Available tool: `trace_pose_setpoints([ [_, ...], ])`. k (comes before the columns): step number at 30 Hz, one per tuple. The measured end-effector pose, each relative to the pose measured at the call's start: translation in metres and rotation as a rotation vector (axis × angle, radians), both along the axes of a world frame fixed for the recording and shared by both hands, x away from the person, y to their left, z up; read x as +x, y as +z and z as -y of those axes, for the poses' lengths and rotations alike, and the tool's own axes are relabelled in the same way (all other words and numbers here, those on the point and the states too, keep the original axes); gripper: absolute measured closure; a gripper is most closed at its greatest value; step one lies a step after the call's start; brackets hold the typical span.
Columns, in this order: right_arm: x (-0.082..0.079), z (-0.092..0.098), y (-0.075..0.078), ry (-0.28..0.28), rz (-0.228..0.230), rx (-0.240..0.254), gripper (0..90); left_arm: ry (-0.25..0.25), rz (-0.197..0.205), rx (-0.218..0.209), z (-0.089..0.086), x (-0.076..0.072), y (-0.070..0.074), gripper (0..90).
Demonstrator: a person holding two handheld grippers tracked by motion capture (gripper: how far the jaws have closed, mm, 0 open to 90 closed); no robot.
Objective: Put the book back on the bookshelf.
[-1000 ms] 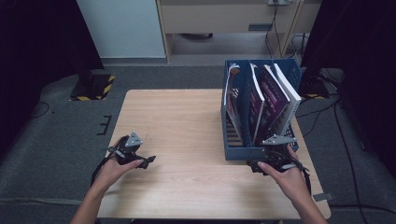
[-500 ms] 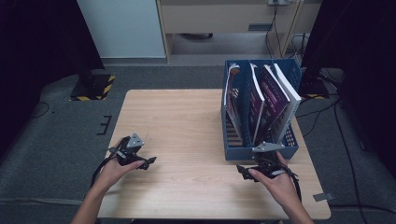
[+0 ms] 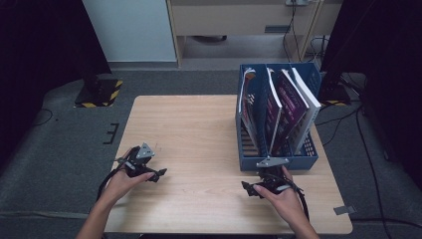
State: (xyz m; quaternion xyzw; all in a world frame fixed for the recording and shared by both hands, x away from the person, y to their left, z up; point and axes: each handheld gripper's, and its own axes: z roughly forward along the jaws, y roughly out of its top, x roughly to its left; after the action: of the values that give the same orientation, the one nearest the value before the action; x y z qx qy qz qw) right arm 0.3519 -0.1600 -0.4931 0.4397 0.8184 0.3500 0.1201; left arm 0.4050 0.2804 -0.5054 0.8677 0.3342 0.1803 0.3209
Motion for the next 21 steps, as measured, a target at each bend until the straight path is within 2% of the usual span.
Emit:
trace_pose_setpoints([
  [12,0.003,-0.012,-0.016,0.01,-0.007,-0.026,5.0,-0.003,-0.002,0.006,0.0,0.0,-0.001,2.8],
  [15,0.003,-0.015,-0.02,0.004,-0.025,-0.029,5.2,-0.002,-0.003,0.006,0.001,0.0,-0.002,2.8],
  [21,0.005,-0.015,-0.024,-0.003,-0.024,-0.042,5.2,-0.001,-0.005,0.007,0.001,0.0,-0.002,2.8],
])
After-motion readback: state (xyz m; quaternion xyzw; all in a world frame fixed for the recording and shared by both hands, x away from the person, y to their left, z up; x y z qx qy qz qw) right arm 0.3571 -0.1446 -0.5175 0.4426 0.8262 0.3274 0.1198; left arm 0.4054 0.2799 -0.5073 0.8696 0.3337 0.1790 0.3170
